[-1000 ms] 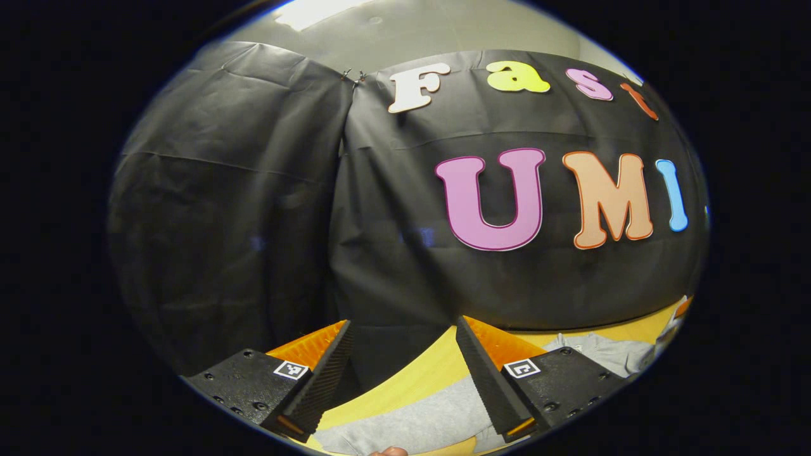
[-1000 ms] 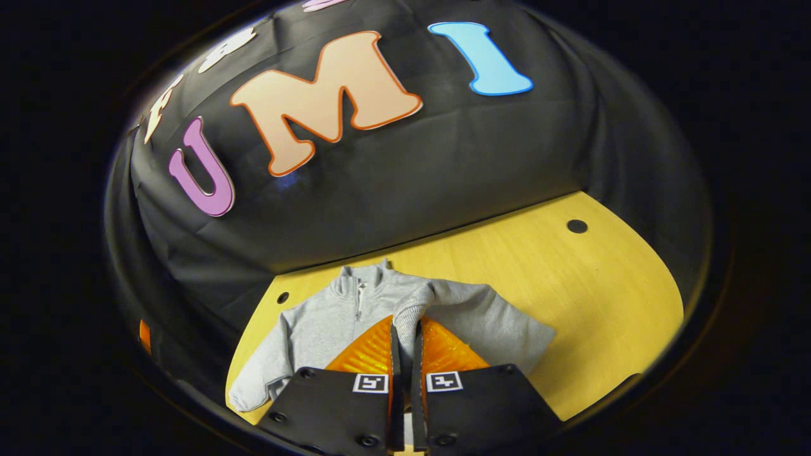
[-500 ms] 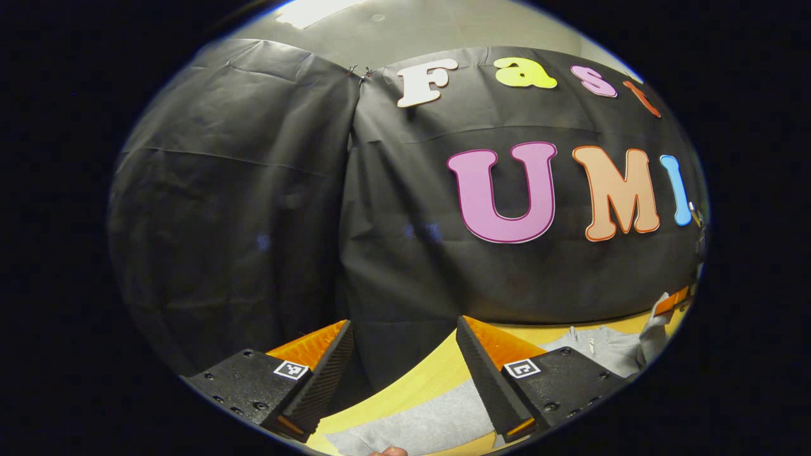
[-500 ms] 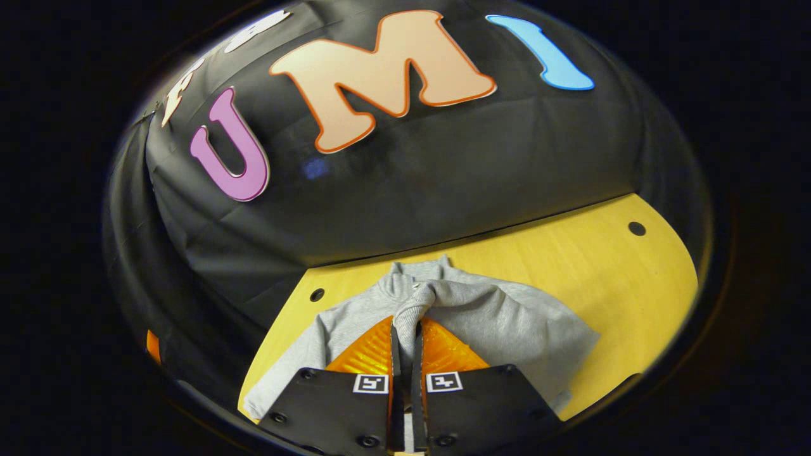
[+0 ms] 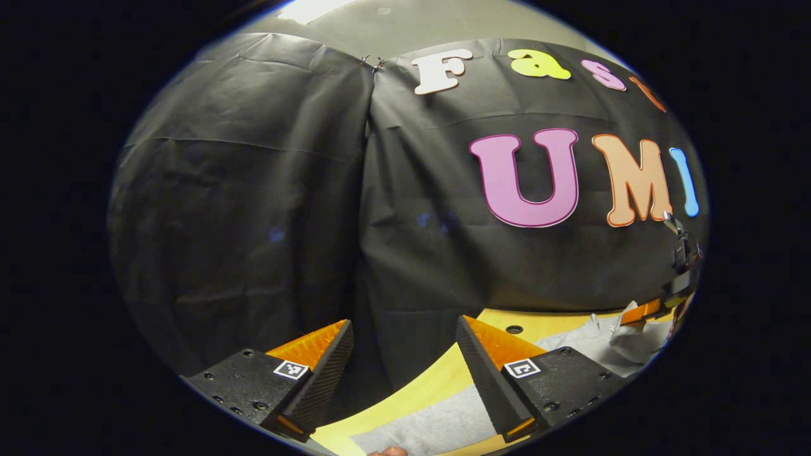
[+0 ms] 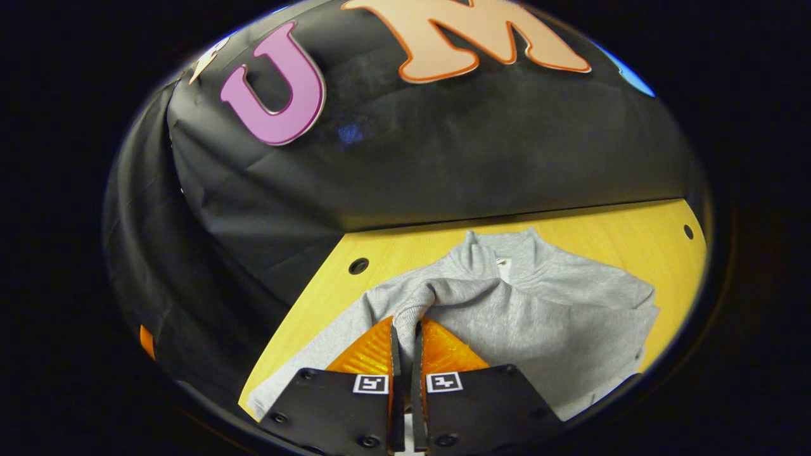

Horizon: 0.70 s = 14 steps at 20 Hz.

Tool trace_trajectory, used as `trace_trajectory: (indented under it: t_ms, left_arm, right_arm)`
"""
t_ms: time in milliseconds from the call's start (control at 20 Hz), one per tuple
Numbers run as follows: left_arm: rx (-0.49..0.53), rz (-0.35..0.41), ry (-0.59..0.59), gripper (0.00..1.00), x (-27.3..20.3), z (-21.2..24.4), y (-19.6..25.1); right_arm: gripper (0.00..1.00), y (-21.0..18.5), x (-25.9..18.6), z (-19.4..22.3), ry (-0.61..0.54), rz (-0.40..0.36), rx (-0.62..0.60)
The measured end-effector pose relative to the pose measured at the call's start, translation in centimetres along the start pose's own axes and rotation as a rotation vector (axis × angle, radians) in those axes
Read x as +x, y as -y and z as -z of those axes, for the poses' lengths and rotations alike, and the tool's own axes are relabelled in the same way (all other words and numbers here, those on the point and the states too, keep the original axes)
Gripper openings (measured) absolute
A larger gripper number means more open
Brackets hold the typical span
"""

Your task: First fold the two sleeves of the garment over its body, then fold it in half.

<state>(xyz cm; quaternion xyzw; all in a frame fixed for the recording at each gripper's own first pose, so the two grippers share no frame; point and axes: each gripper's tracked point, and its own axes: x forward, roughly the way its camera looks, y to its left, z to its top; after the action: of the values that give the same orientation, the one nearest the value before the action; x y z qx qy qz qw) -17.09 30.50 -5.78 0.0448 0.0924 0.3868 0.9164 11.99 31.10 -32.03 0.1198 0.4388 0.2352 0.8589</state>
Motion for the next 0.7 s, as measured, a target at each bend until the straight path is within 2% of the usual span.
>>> trace_trajectory:
  t_ms: [150,200,450,500,550,600,700]
  left_arm:
    - [0.008,-0.019,-0.016,0.95,0.2,0.7,-1.6]
    - [0.012,-0.025,-0.023,0.95,0.2,1.1,-2.0]
    - [0.008,-0.048,-0.068,0.96,0.4,3.1,-3.7]
    - [0.004,-0.048,-0.075,0.97,0.5,3.5,-4.0]
    - [0.000,-0.047,-0.083,0.97,0.5,3.9,-4.1]
    - [-0.004,-0.044,-0.092,0.96,0.7,4.4,-4.1]
    - [-0.016,-0.038,-0.116,0.97,0.9,5.9,-4.0]
  right_arm:
    - [0.05,-1.1,2.5,2.8,-0.063,0.008,-0.024]
    - [0.07,-1.4,3.1,3.7,-0.082,0.013,-0.033]
    - [0.07,-2.1,5.4,6.1,-0.143,0.025,-0.080]
    - [0.16,-2.5,5.2,6.5,-0.150,0.011,-0.079]
    - [0.16,-2.8,5.2,6.7,-0.147,0.002,-0.082]
    - [0.27,-3.3,4.8,6.2,-0.132,-0.012,-0.089]
    - [0.63,-3.8,4.6,5.1,-0.086,-0.026,-0.103]
